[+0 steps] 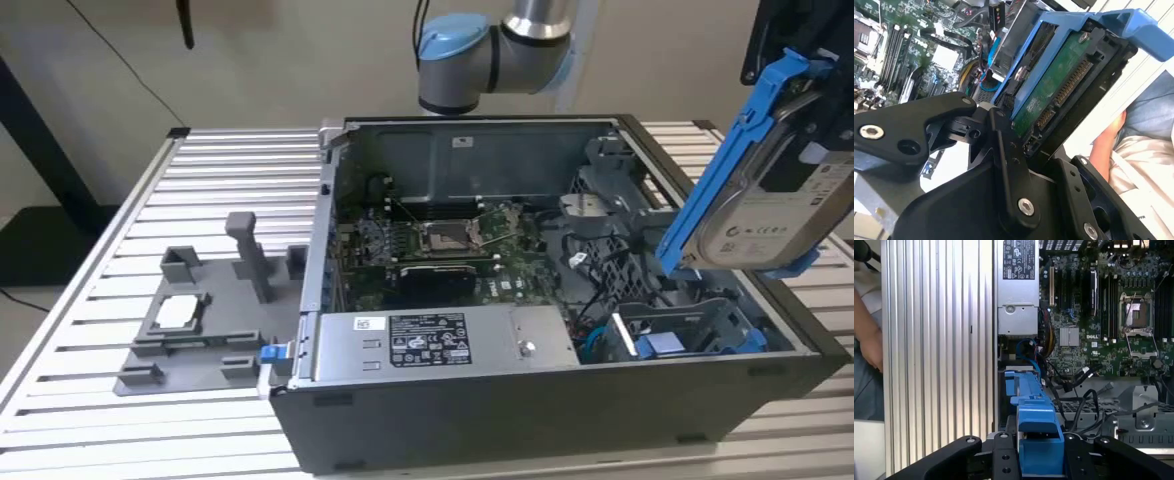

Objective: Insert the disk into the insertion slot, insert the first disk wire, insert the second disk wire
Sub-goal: 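Insert the disk into the insertion slot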

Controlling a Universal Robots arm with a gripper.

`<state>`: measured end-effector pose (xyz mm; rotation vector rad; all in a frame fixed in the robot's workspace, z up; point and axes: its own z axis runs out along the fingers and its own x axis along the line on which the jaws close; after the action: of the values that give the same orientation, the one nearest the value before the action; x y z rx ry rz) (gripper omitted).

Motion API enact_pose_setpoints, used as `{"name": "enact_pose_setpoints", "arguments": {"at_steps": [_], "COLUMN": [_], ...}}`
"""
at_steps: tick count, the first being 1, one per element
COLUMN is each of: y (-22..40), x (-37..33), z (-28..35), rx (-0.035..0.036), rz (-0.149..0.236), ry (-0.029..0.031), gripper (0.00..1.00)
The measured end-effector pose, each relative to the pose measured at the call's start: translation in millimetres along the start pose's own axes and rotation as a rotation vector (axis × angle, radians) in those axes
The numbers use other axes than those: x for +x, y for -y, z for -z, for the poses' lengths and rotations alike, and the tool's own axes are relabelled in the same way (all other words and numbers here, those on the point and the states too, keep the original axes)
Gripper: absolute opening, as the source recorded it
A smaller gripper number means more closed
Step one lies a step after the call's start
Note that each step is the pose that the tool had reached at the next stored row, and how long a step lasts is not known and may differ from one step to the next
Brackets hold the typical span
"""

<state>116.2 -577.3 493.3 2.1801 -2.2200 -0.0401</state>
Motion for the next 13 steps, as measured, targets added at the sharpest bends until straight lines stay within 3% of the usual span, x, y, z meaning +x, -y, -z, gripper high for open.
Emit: {"name": "enact_pose_setpoints", "arguments": {"at_steps": [13], "y": [0.5], "x": [-0.1], "z": [-13.0], "rx": [0.0001], "rz": [0.0], "ry": [-0.0001], "gripper": [0.32]}}
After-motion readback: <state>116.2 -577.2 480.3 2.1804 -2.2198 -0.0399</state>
